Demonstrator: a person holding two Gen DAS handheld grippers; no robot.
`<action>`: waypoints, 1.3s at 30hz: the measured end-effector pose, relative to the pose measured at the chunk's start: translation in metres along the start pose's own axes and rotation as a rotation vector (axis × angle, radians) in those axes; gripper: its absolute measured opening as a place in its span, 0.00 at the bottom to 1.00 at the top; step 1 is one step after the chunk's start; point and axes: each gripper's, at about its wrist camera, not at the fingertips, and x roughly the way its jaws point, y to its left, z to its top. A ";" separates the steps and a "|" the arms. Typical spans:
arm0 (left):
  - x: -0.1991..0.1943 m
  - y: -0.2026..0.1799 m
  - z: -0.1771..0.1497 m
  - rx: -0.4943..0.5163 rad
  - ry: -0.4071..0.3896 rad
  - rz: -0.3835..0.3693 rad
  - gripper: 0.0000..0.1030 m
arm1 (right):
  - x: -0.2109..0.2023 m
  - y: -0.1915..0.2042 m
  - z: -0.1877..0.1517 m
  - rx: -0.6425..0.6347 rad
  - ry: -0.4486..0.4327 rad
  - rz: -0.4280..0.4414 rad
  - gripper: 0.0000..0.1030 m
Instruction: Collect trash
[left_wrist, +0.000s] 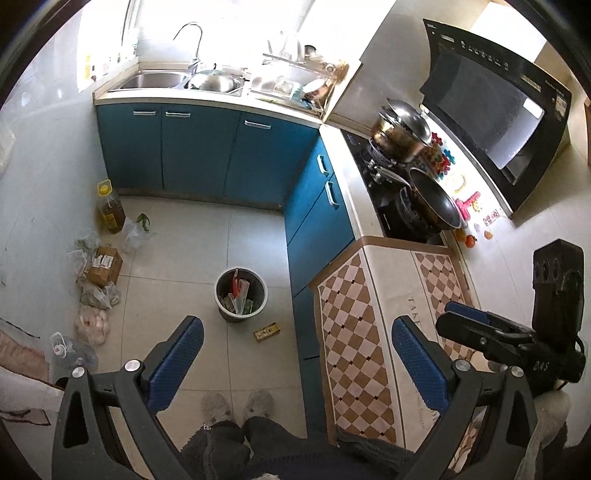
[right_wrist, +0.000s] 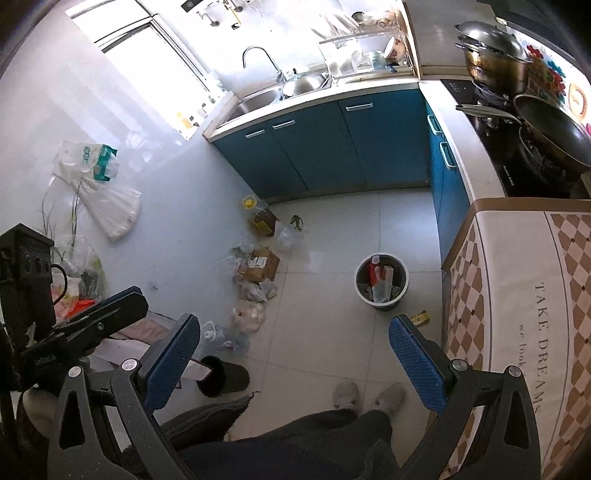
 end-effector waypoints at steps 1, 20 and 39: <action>0.000 -0.001 -0.001 0.003 0.003 0.001 1.00 | 0.000 -0.001 0.000 0.000 0.003 0.002 1.00; 0.008 -0.014 -0.002 0.020 0.028 -0.001 1.00 | 0.002 -0.009 0.005 -0.014 0.041 0.007 1.00; 0.021 -0.022 0.006 0.037 0.046 -0.014 1.00 | -0.001 -0.028 0.006 -0.019 0.060 0.008 1.00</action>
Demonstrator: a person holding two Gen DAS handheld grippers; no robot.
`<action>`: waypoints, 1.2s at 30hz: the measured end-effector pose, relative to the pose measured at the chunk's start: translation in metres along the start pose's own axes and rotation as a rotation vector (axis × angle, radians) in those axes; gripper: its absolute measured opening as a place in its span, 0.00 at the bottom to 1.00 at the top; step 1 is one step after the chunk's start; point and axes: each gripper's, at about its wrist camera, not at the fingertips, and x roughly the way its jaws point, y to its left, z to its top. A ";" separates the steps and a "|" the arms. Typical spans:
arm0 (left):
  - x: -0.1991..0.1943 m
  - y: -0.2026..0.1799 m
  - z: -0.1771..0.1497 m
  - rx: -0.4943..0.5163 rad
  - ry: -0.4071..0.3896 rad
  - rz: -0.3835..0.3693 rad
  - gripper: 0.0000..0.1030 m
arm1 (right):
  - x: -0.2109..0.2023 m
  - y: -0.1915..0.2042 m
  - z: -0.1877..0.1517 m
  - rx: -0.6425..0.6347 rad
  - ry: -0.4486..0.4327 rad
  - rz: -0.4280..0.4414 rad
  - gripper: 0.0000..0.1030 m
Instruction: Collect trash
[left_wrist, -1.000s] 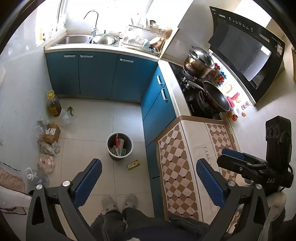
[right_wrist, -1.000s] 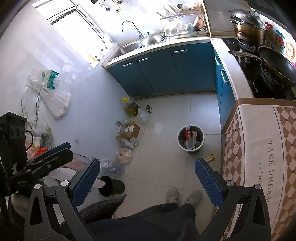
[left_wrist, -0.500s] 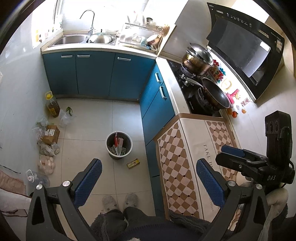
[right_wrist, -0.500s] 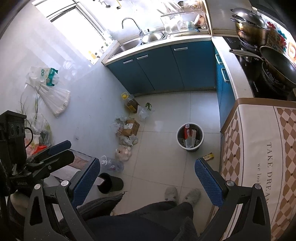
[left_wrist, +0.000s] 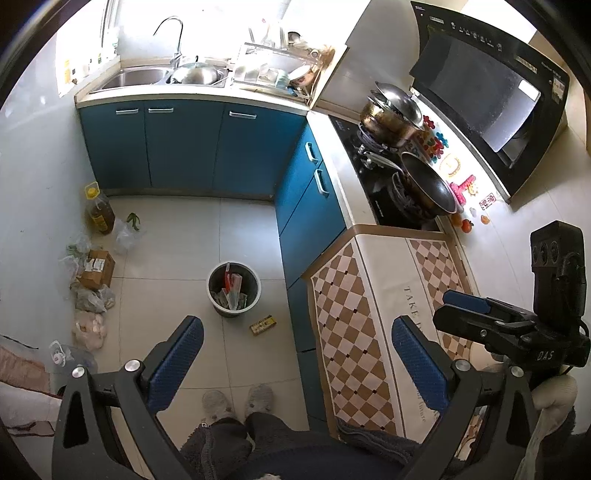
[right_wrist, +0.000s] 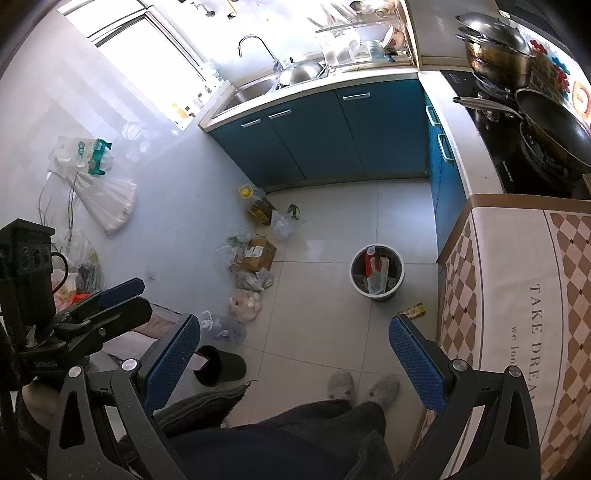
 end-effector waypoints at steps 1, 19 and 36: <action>0.000 0.000 0.000 -0.002 -0.001 -0.001 1.00 | 0.000 -0.001 0.000 0.003 -0.001 -0.001 1.00; 0.006 -0.004 0.010 0.008 0.002 -0.015 1.00 | -0.004 -0.011 0.008 0.024 -0.004 -0.001 1.00; 0.006 -0.003 0.012 0.009 0.004 -0.017 1.00 | -0.003 -0.008 0.011 0.023 -0.003 0.001 1.00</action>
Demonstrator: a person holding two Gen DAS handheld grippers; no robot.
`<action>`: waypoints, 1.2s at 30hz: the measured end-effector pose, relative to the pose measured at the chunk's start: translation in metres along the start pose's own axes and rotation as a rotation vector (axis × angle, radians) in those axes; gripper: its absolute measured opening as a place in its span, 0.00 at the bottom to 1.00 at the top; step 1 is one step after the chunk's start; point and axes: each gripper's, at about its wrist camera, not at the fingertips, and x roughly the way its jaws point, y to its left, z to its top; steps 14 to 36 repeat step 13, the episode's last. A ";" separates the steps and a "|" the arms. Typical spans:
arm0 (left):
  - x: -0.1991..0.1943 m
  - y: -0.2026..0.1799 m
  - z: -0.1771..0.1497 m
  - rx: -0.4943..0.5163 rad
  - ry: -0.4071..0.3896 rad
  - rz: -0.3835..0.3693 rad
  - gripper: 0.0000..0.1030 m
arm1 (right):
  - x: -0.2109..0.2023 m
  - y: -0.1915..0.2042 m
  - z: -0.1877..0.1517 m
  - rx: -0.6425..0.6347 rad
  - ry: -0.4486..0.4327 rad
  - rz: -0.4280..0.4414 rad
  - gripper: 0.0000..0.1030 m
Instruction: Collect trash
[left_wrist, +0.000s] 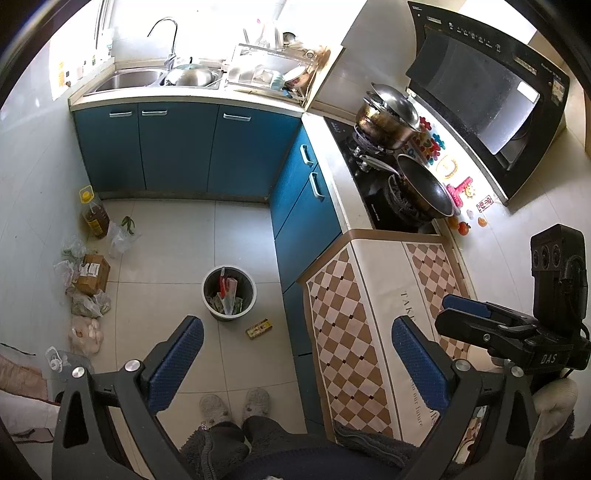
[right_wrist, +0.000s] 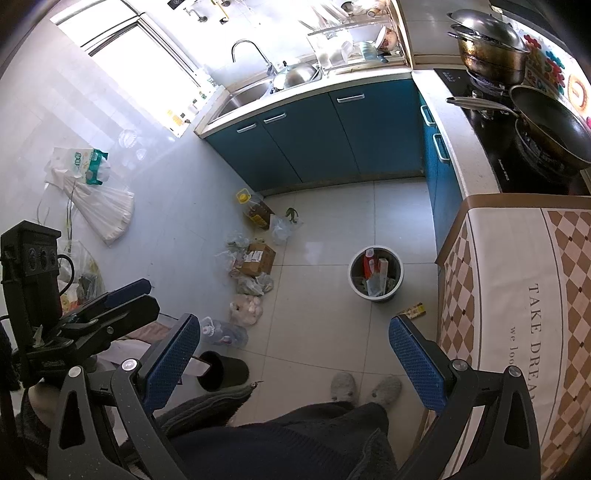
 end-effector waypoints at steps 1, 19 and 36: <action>0.001 -0.001 0.000 0.001 0.001 -0.001 1.00 | 0.000 0.000 0.000 0.000 0.001 -0.001 1.00; 0.001 -0.003 0.005 -0.002 -0.006 -0.002 1.00 | 0.000 0.002 0.001 0.000 0.001 -0.002 1.00; 0.001 -0.003 0.005 -0.002 -0.006 -0.002 1.00 | 0.000 0.002 0.001 0.000 0.001 -0.002 1.00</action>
